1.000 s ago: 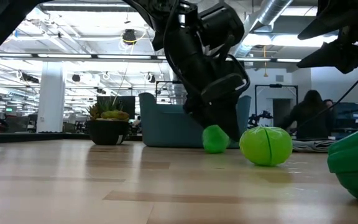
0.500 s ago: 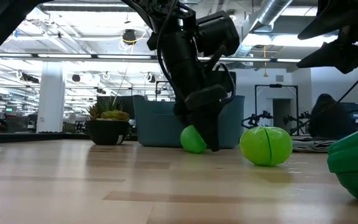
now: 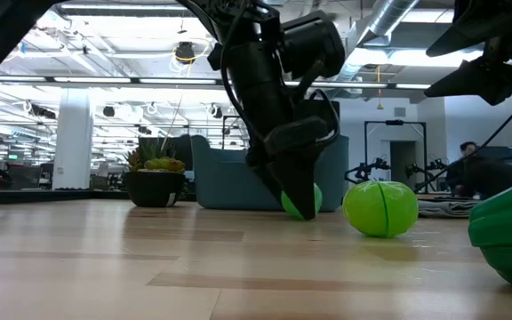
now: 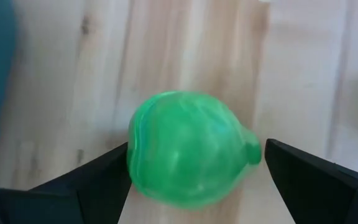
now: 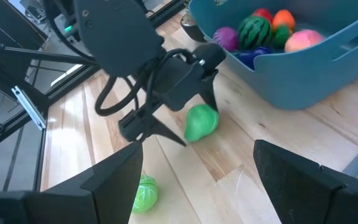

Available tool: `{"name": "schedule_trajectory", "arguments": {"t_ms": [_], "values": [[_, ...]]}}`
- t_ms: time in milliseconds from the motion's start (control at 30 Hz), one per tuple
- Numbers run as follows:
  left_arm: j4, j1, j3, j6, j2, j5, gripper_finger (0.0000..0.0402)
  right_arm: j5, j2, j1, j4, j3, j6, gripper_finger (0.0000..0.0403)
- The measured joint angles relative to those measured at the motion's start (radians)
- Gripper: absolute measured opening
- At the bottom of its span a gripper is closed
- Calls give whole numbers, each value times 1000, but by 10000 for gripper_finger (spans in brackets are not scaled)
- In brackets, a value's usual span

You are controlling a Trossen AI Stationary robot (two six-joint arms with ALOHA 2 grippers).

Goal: Pick and placing Produce into tupperware
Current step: Put the pear into the blue bin

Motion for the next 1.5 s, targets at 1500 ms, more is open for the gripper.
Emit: {"name": "schedule_trajectory", "arguments": {"t_ms": [1500], "values": [[-151,-13,61,38,0,36,345,-6,0,0,6,0,6,329]]}}
